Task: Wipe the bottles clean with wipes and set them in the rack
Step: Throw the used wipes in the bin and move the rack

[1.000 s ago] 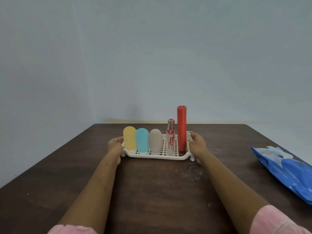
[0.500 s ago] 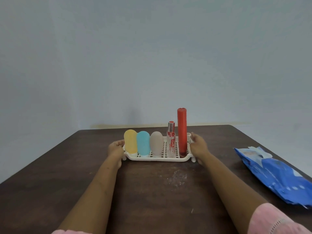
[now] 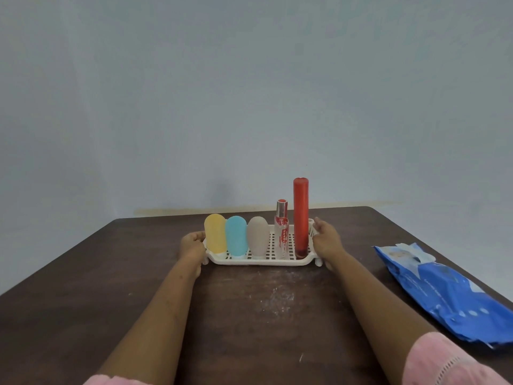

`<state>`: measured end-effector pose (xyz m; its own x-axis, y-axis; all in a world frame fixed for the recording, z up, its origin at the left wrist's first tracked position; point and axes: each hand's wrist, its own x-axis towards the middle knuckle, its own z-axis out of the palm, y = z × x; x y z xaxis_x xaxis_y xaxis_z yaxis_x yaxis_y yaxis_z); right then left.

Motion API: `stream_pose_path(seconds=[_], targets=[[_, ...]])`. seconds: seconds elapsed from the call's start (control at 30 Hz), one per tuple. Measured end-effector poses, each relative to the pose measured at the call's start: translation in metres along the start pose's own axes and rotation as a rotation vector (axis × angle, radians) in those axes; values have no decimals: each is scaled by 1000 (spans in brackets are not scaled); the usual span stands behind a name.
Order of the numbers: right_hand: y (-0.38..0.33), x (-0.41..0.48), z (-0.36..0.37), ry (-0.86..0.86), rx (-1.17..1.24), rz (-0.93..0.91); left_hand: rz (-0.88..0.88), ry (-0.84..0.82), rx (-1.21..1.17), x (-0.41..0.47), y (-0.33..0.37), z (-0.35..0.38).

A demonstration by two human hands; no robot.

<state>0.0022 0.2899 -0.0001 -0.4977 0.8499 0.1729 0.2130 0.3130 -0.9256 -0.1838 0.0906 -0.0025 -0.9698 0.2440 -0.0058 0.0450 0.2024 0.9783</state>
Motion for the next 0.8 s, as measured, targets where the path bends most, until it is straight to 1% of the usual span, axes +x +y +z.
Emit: stream_pose_path(seconds=[0.13,0.43,0.8], targets=[[2,4,-1,0,6,8,20,-2,26,3,0,4],[4,12,0,11,-2,14,54,5,161,6,0,13],[7,21,1,-15,-22,-5,93,39,211,12,-4,16]])
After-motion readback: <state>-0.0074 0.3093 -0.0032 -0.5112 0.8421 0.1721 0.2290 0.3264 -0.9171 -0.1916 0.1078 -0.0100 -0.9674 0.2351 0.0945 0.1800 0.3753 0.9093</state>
